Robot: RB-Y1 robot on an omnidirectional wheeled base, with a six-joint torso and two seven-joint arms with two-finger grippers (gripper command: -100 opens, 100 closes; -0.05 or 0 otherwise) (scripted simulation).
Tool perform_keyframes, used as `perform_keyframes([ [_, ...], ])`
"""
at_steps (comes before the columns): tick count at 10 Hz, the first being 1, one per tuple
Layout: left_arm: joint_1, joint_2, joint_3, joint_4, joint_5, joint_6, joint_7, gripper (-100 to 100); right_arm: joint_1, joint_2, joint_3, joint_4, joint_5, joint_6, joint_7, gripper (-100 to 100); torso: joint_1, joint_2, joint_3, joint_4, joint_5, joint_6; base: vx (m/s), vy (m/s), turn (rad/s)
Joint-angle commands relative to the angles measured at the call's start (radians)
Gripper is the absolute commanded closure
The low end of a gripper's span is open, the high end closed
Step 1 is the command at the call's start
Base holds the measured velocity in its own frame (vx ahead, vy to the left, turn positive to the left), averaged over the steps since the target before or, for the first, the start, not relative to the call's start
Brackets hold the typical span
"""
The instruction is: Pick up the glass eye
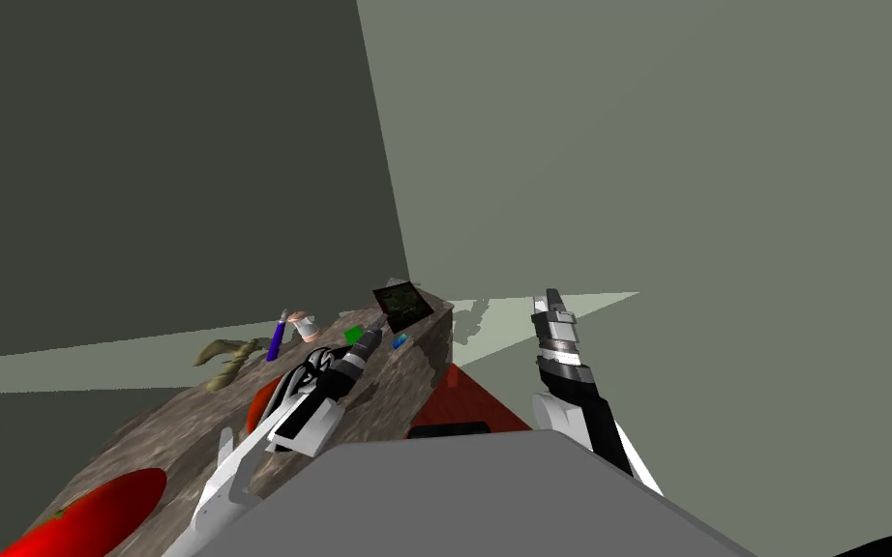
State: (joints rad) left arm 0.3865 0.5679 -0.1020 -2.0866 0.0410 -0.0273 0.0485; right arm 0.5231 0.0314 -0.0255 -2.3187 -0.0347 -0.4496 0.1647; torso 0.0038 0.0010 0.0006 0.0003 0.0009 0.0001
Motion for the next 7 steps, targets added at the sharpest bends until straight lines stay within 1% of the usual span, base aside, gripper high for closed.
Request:
perform_keyframes([
  [1, -0.021, 0.05, -0.021, 0.041, -0.008, 0.05, 0.001, -100, 0.0, 0.0, 0.0, 0.0, 0.0, 0.0, 0.0, 0, 0.0, 0.0, 0.0, 0.0, 0.0, 0.0, -0.037, 0.04, -0.286],
  [2, -0.021, 0.056, -0.021, 0.041, -0.008, 0.056, 0.001, -100, 0.0, 0.0, 0.0, 0.0, 0.0, 0.0, 0.0, 0, 0.0, 0.0, 0.0, 0.0, 0.0, 0.0, -0.033, 0.031, -0.049],
  [3, -0.029, 0.093, -0.032, 0.064, -0.011, 0.086, 0.003, -100, 0.0, 0.0, 0.0, 0.0, 0.0, 0.0, 0.0, 0, 0.0, 0.0, 0.0, 0.0, 0.0, -0.001, -0.037, 0.022, -0.146],
  [4, -0.036, 0.125, -0.042, 0.087, -0.015, 0.115, 0.006, -100, 0.0, 0.0, 0.0, 0.0, 0.0, 0.0, 0.0, 0, -0.001, 0.0, 0.0, 0.0, 0.0, 0.0, -0.039, 0.028, -0.306],
  [5, -0.036, 0.129, -0.042, 0.087, -0.015, 0.116, 0.006, -100, 0.0, 0.0, 0.0, 0.0, 0.0, 0.0, 0.0, 0, -0.001, 0.0, 0.0, 0.0, 0.0, 0.0, -0.027, 0.033, -0.104],
  [6, -0.043, 0.166, -0.051, 0.111, -0.02, 0.145, 0.008, -100, 0.0, 0.0, 0.0, 0.0, 0.0, 0.0, 0.0, 0, 0.0, -0.001, 0.0, 0.0, 0.0, -0.001, -0.033, 0.027, -0.152],
  [7, -0.05, 0.196, -0.059, 0.133, -0.024, 0.172, 0.011, -100, 0.0, 0.0, 0.0, 0.0, 0.0, 0.0, 0.0, 0, 0.0, 0.0, 0.0, 0.0, 0.0, -0.001, -0.046, 0.032, -0.266],
])
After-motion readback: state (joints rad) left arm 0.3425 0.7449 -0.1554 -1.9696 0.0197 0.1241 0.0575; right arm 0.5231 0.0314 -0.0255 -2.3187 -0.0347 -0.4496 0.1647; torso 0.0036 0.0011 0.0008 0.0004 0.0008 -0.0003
